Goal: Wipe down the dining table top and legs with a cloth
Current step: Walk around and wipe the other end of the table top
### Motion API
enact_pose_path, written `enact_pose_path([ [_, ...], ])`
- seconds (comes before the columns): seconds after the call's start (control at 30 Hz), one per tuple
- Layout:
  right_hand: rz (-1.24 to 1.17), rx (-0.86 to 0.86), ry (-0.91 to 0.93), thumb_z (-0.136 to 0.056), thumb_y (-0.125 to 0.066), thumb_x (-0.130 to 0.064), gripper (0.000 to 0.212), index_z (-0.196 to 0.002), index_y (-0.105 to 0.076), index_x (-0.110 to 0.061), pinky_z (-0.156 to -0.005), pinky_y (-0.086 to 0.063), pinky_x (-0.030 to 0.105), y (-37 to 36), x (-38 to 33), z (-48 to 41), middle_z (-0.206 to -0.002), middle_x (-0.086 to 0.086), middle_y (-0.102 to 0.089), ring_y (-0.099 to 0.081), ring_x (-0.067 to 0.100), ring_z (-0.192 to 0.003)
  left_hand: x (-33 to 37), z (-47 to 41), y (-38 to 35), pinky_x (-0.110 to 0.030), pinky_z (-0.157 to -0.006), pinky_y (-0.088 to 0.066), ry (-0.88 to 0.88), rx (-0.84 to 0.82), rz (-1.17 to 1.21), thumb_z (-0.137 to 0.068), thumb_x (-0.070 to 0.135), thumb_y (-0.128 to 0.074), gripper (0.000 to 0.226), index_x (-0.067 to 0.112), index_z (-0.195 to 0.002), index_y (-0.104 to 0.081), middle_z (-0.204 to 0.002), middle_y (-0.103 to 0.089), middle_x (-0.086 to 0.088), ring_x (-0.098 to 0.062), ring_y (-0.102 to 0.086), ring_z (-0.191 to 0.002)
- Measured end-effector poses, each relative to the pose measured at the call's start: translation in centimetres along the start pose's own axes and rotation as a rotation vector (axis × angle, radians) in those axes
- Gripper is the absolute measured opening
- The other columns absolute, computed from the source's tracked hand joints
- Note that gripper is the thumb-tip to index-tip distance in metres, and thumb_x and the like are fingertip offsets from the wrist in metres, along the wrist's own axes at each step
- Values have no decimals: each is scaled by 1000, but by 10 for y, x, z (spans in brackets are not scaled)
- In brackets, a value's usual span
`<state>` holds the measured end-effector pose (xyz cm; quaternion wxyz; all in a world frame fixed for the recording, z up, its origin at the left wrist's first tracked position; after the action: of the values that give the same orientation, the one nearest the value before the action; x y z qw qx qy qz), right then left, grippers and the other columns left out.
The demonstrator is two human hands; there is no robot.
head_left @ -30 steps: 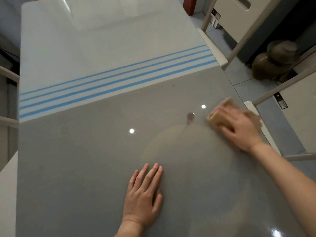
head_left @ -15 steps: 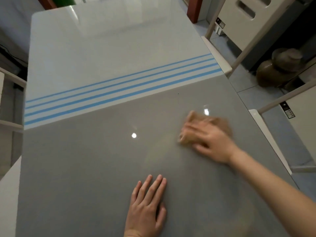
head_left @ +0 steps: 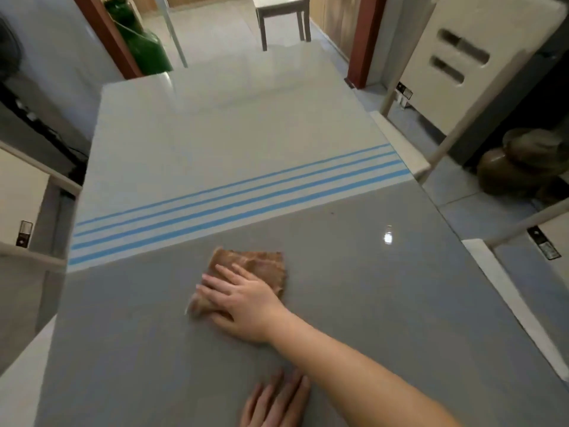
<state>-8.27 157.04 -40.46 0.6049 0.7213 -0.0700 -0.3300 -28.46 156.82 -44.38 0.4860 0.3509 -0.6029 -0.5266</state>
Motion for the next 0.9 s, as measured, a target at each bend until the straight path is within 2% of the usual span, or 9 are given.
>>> enact_pose_path([
  [0.07, -17, -137, 345, -92, -61, -36, 53, -141, -51, -19, -121, -16, 38, 5, 0, 34, -149, 3, -47, -35, 26, -142, -1, 6, -9, -33, -117, -4, -71, 69, -106, -100, 33, -3, 50, 36, -150, -7, -161, 1, 8, -13, -5, -148],
  [0.13, 4, -106, 330, -93, -59, -36, 49, -140, -52, -22, -121, -19, 38, 33, 54, 68, -149, 1, -47, -34, 22, -143, 4, 3, -1, -32, -115, -15, -28, 81, -70, -99, 31, -12, 50, 36, -147, -26, -157, -25, 9, -12, -22, -144],
  [0.23, 40, 122, -240, -91, -48, -47, 52, -143, -41, -41, -118, -24, 40, 88, 177, 125, -151, -5, -43, -32, 18, -144, 14, -7, 19, -30, -100, -33, 88, 73, 96, -93, 29, -24, 44, 37, -119, -59, -123, -62, 21, -4, -51, -118],
  [0.33, 135, 392, -918, -88, -32, -55, 68, -147, -41, -23, -118, -22, 43, 122, 259, 159, -154, 5, -39, -31, 28, -144, 8, -18, 19, -30, -99, -34, 108, 110, 122, -93, 33, -27, 43, 37, -119, -60, -124, -61, 21, -4, -51, -119],
  [0.43, 79, 528, -1330, -90, -31, -45, 69, -148, -38, -9, -119, -15, 46, 114, 252, 104, -155, 12, -35, -26, 34, -145, 6, -15, 15, -30, -102, -35, 115, 150, 107, -93, 32, -31, 44, 41, -129, -55, -136, -53, 21, -5, -46, -128],
  [0.53, 9, 449, -1084, -91, -36, -41, 62, -146, -42, -11, -119, -16, 46, 78, 182, 14, -153, 12, -40, -29, 34, -144, 3, -14, 17, -30, -104, -34, 76, 116, 88, -93, 29, -33, 45, 40, -132, -53, -140, -50, 19, -7, -44, -131],
  [0.77, 40, -90, 172, -93, -49, -43, 53, -143, -48, -24, -121, -19, 38, 6, 15, 30, -150, -1, -46, -34, 24, -143, 5, -13, 19, -32, -105, -31, 8, 171, 47, -76, 35, -50, 52, 33, -126, -59, -135, -56, 11, -12, -46, -127],
  [0.83, 89, -105, 242, -96, -46, -45, 53, -146, -43, -27, -122, -15, 34, 27, 55, 74, -154, -5, -40, -27, 17, -147, 7, -14, 23, -34, -101, -35, 18, 148, 127, -64, 35, -54, 59, 33, -123, -62, -132, -58, 11, -11, -47, -126],
  [0.9, 119, -35, -19, -96, -44, -48, 55, -148, -39, -31, -122, -16, 34, 57, 125, 114, -155, -7, -37, -25, 16, -148, 8, -15, 27, -36, -99, -38, 18, 132, 176, -61, 33, -56, 63, 32, -124, -62, -134, -57, 11, -11, -47, -127],
])
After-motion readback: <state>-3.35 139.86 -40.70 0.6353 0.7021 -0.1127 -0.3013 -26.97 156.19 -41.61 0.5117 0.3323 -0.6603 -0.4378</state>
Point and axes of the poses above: each hand's wrist, its own z-axis away from the middle knuckle, its own y-axis out of the back of the hand, x = y × z, the point moved 3 cm from there along -z, towards the middle knuckle
